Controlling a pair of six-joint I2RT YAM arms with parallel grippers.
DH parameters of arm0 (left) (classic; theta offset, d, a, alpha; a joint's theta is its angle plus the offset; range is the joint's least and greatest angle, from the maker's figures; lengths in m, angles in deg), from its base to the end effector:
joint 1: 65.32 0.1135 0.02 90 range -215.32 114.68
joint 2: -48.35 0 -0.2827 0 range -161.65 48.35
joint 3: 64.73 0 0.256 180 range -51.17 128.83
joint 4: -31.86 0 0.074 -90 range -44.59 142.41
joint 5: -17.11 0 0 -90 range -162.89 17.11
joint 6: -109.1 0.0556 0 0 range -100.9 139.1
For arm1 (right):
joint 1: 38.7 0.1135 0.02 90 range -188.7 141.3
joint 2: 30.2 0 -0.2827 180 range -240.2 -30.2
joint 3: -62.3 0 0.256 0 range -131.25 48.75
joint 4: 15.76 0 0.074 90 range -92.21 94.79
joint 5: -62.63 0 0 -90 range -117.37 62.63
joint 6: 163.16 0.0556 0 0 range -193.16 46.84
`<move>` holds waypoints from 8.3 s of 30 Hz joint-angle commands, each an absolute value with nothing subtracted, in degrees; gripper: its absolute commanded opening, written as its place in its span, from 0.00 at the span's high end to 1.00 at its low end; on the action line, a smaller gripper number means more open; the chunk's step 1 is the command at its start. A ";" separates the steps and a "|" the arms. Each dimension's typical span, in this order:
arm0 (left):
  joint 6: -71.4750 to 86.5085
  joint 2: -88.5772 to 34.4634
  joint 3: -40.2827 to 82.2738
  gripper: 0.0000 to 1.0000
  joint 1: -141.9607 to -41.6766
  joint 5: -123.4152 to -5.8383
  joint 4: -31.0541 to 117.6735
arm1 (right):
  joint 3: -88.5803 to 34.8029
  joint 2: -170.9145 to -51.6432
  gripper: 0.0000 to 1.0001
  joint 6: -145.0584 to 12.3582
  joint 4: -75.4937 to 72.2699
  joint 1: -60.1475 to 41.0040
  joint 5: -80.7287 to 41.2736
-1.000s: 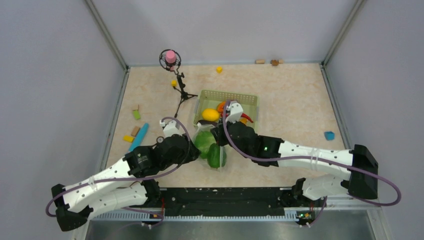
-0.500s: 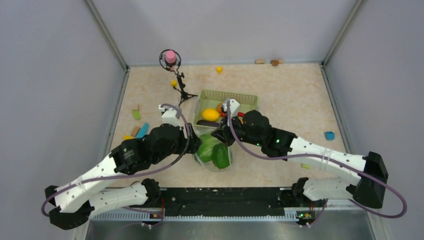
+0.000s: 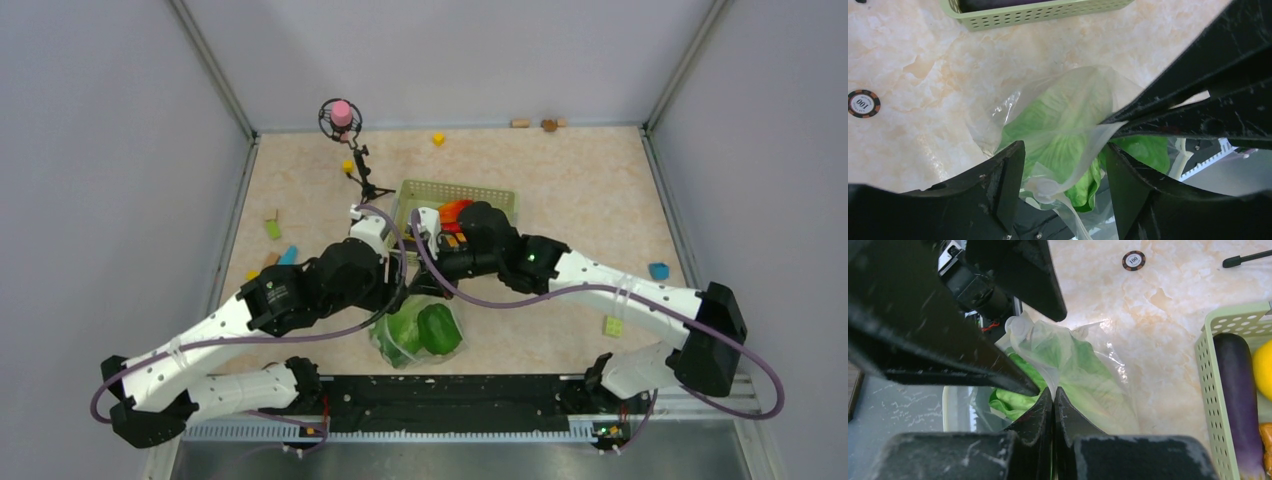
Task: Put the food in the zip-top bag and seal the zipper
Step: Adjust the zipper food storage bag at the center of the board, then pick up the fake fruit from the bin, then place the fake fruit in the zipper food storage bag, then adjust the zipper food storage bag at the center of the board.
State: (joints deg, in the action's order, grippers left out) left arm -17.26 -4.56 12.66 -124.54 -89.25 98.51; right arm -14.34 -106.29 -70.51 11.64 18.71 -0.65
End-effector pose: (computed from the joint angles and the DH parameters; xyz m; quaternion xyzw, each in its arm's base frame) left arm 0.1040 -0.1440 0.3596 0.1228 0.8983 -0.2098 0.3659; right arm 0.1504 0.2817 0.3345 -0.4886 0.6804 0.4254 0.3425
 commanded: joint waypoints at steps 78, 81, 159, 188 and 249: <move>-26.60 16.25 3.03 1.00 -124.51 -118.10 106.76 | -36.10 -145.34 0.07 -63.17 0.73 0.19 -18.08; -26.56 15.27 3.23 1.00 -124.46 -117.53 107.04 | -38.06 -148.07 0.07 -65.72 1.66 0.62 -17.50; -21.50 18.82 1.30 1.00 -124.51 -107.93 100.37 | -11.63 -125.86 0.40 -53.23 -30.39 30.64 -19.06; -22.76 18.55 1.34 1.00 -124.49 -109.81 101.62 | -5.02 -107.90 0.03 -56.52 -21.17 31.27 -30.26; -22.47 16.67 1.47 1.00 -124.45 -109.89 101.42 | 7.94 -108.13 0.26 -52.58 -17.08 23.47 -25.67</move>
